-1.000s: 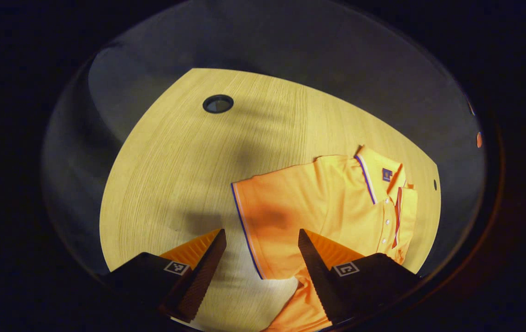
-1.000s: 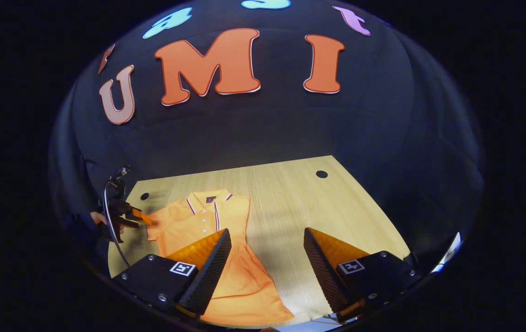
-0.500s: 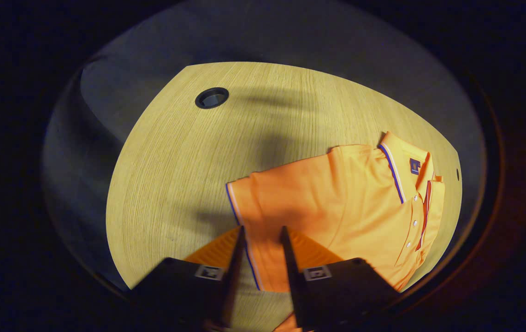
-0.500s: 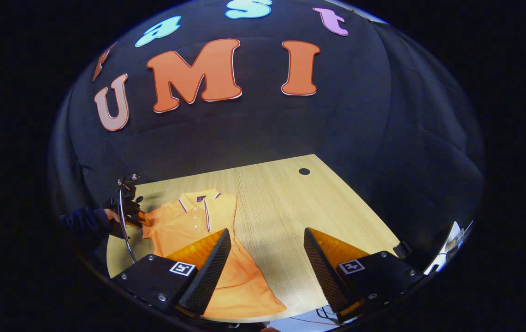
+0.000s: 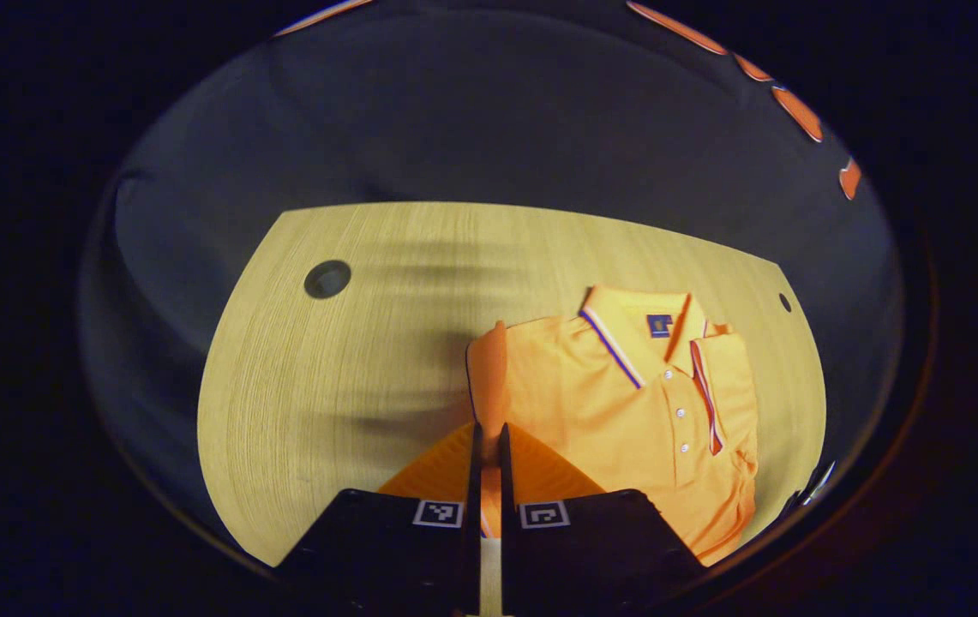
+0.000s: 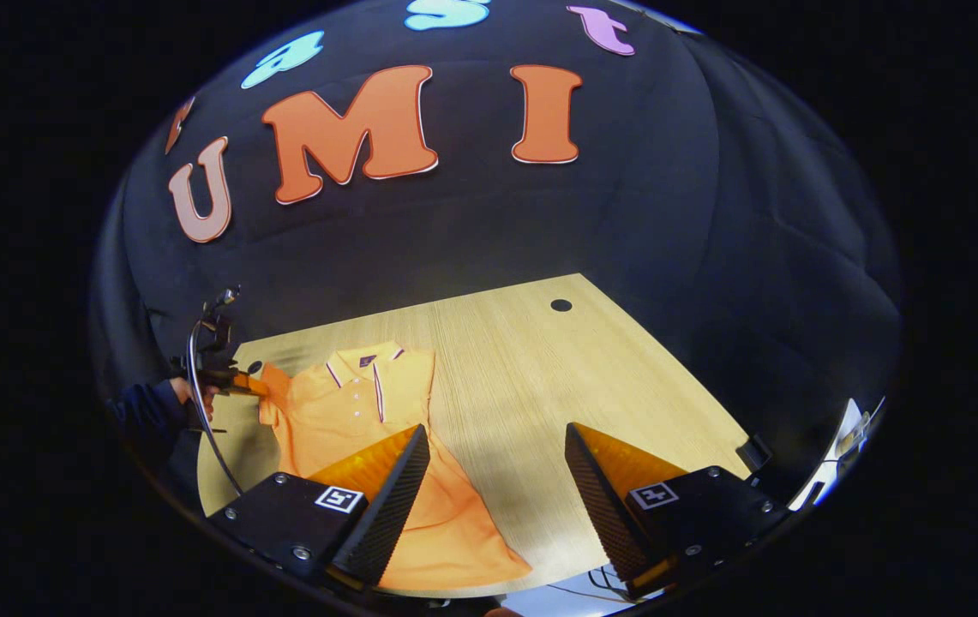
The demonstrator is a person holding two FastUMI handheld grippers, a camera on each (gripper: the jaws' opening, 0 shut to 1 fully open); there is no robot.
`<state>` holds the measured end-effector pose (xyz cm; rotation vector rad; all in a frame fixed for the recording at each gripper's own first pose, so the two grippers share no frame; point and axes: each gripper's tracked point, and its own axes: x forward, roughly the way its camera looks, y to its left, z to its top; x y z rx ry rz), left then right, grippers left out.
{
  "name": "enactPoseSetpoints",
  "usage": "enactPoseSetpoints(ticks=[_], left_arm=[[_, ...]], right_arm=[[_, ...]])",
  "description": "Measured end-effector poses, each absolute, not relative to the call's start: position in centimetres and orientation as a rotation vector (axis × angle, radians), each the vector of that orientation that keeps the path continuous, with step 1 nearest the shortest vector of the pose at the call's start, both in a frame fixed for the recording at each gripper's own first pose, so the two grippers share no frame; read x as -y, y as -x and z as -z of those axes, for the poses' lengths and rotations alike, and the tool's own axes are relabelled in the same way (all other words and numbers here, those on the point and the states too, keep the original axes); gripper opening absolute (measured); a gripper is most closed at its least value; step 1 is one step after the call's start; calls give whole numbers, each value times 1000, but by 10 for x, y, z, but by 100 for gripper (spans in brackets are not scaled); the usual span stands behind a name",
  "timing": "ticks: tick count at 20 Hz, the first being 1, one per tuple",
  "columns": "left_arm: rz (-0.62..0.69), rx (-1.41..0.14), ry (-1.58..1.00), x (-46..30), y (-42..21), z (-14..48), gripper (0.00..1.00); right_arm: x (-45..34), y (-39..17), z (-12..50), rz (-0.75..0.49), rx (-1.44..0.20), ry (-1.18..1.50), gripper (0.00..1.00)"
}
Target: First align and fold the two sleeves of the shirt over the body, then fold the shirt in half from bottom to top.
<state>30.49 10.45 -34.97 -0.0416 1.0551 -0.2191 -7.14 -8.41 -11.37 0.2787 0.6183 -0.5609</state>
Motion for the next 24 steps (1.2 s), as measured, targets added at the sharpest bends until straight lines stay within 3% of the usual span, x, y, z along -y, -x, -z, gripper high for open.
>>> enactPoseSetpoints(ticks=[6,7,9,10,13,14,18,24], left_arm=[[380,-1000,18,-34,-308,328,10],[432,-984,47,-18,-305,322,14],[529,-951,108,15,-299,305,32],[549,-942,110,22,-295,300,56],[560,-908,77,22,-290,291,74],[554,-892,61,18,-287,287,91],[516,-768,28,2,-277,255,98],[363,-497,31,-41,-248,164,97]], right_arm=[[82,72,117,559,-620,-272,97],[81,72,118,561,-620,-274,97],[80,72,122,562,-620,-282,97],[79,72,124,563,-621,-284,97],[79,71,125,560,-615,-286,97],[78,71,126,559,-615,-287,97],[78,66,124,535,-587,-277,97],[73,39,106,453,-499,-190,97]])
